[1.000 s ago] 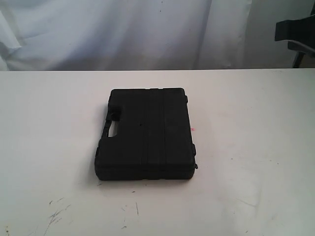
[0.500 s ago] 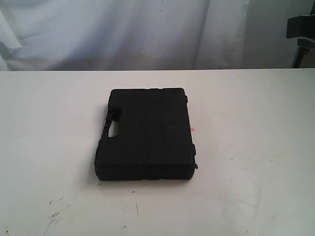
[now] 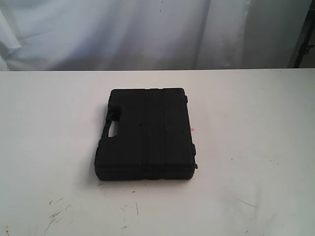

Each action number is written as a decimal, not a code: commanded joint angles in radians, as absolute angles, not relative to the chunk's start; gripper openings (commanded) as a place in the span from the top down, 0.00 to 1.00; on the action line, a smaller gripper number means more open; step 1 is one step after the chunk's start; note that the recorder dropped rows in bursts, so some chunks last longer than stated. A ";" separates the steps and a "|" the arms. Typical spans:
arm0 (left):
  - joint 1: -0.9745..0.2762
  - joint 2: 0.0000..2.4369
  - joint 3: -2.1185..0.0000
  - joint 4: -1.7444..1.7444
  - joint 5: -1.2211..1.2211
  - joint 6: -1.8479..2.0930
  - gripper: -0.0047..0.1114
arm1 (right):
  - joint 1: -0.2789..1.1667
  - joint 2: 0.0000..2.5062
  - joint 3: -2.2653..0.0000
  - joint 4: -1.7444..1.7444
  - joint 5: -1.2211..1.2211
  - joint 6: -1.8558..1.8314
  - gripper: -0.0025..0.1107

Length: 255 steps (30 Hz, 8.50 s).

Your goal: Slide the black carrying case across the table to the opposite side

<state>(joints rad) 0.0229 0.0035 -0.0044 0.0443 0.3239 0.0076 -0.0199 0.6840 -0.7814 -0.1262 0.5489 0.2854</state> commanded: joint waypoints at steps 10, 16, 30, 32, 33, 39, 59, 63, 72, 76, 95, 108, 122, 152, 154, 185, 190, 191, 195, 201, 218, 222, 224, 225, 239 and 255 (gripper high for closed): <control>0.023 0.000 0.000 0.039 0.318 0.009 0.96 | -0.105 0.319 -0.531 -0.123 0.423 0.235 0.98; 0.023 0.000 0.000 0.039 0.318 0.007 0.96 | -0.071 0.223 -0.328 -0.111 0.269 0.224 0.98; 0.023 0.000 0.000 0.039 0.318 0.009 0.96 | -0.064 0.000 0.000 0.034 0.110 0.021 0.98; 0.023 0.000 0.000 0.039 0.318 0.009 0.96 | -0.064 0.000 0.000 0.034 0.137 0.013 0.98; 0.023 0.000 0.000 0.039 0.318 0.009 0.96 | -0.064 0.000 0.000 0.034 0.142 0.010 0.98; 0.023 0.000 0.000 0.039 0.318 0.007 0.96 | -0.064 0.000 0.000 0.034 0.196 -0.019 0.98; 0.023 0.000 0.000 0.039 0.318 0.008 0.96 | -0.064 0.000 0.000 0.032 0.346 -0.037 0.98; 0.023 0.000 0.000 0.039 0.318 0.009 0.96 | -0.064 0.000 0.000 0.032 0.346 -0.036 0.98; 0.023 0.000 0.000 0.039 0.318 0.009 0.96 | -0.064 0.000 0.000 0.032 0.346 -0.037 0.98; 0.023 0.000 0.000 0.039 0.318 0.007 0.96 | -0.064 0.000 0.000 0.034 0.346 -0.037 0.98; 0.023 0.000 0.000 0.039 0.318 0.009 0.96 | -0.064 0.000 0.000 0.034 0.346 -0.036 0.98; 0.023 0.000 0.000 0.050 0.318 0.010 0.96 | -0.064 0.000 0.000 0.034 0.346 -0.035 0.98; 0.023 0.000 0.000 -0.043 0.007 0.000 0.96 | -0.064 0.000 0.000 0.034 0.346 -0.035 0.98; 0.023 0.550 -0.641 -0.098 0.242 -0.025 0.96 | -0.064 0.000 0.000 0.034 0.346 -0.035 0.98; 0.023 0.624 -0.710 -0.098 0.301 -0.025 0.96 | -0.064 0.000 0.000 0.034 0.344 -0.035 0.98; 0.019 1.178 -1.048 -0.498 0.764 0.217 0.96 | -0.064 0.000 0.000 0.034 0.344 -0.030 0.98; 0.019 1.336 -1.179 -0.499 0.922 0.202 0.96 | -0.064 0.000 0.000 0.034 0.344 -0.030 0.98; 0.019 1.366 -1.205 -0.499 0.941 0.187 0.96 | -0.064 0.000 0.000 0.034 0.344 -0.030 0.98; 0.007 1.420 -1.247 -0.495 0.958 0.175 0.96 | -0.064 0.000 0.000 0.034 0.344 -0.030 0.98; -0.086 1.483 -1.315 -0.473 0.945 0.147 0.96 | -0.064 0.000 0.000 0.034 0.344 -0.030 0.98; -0.272 1.765 -1.550 -0.244 1.029 -0.103 0.96 | -0.064 0.000 0.000 0.034 0.344 -0.030 0.98; -0.272 1.829 -1.578 -0.244 1.029 -0.098 0.96 | -0.064 0.000 0.000 0.034 0.344 -0.030 0.98; -0.272 1.856 -1.582 -0.249 1.027 -0.104 0.96 | -0.064 0.000 0.000 0.034 0.344 -0.030 0.98; -0.272 1.870 -1.585 -0.249 1.029 -0.104 0.96 | -0.064 0.000 0.000 0.034 0.344 -0.030 0.98; -0.272 2.010 -1.594 -0.260 0.995 -0.070 0.70 | -0.064 0.000 0.000 0.034 0.344 -0.030 0.98; -0.272 2.169 -1.716 -0.267 1.069 -0.049 0.51 | -0.064 0.000 0.000 0.034 0.344 -0.030 0.98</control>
<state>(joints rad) -0.2673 2.1530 -1.7076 -0.2620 1.0699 -0.0613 -0.0604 0.0062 -0.0037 0.0316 0.3458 -0.0258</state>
